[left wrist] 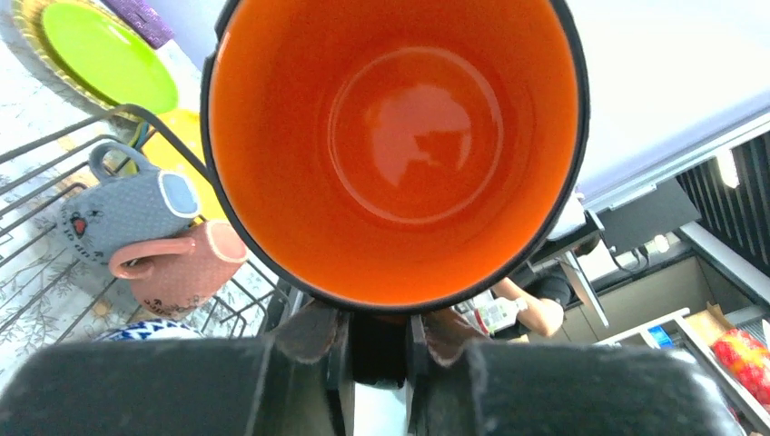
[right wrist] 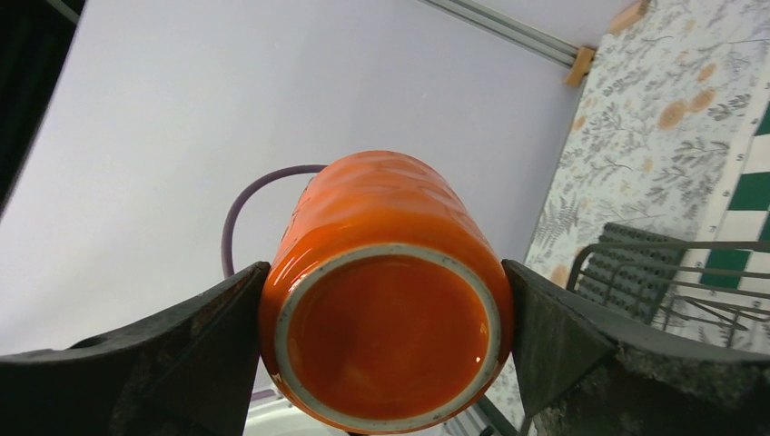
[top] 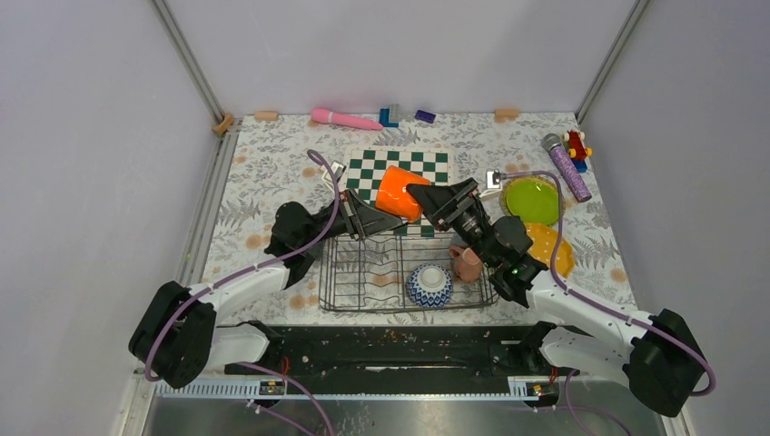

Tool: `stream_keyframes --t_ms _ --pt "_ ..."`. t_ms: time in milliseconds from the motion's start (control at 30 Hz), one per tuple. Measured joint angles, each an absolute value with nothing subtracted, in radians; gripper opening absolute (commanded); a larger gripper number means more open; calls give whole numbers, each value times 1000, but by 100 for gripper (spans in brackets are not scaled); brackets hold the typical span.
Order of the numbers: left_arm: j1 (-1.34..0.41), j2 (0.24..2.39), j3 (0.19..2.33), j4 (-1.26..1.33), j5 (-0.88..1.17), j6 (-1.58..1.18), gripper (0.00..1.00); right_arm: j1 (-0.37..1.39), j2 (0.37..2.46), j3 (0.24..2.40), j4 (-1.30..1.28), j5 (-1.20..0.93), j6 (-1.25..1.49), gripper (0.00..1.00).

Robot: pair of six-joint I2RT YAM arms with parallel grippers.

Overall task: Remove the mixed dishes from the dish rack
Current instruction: Pick up the cup from the dish rack, then place the cup at the center of the board.

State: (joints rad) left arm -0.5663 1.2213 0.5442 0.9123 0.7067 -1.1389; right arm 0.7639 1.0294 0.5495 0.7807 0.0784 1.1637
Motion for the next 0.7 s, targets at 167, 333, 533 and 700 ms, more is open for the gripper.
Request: stream_keyframes --t_ms 167,333,533,700 --pt "-567 1220 553 937 711 -1156 0 763 1030 548 812 76 1176 31" --pt "-568 1214 553 913 708 -1144 0 763 1024 545 793 78 1177 99" --pt "-580 1151 553 823 695 -1089 0 767 975 545 732 66 1171 100" --pt "-590 1087 552 762 682 -1040 0 780 933 540 709 61 1151 100"
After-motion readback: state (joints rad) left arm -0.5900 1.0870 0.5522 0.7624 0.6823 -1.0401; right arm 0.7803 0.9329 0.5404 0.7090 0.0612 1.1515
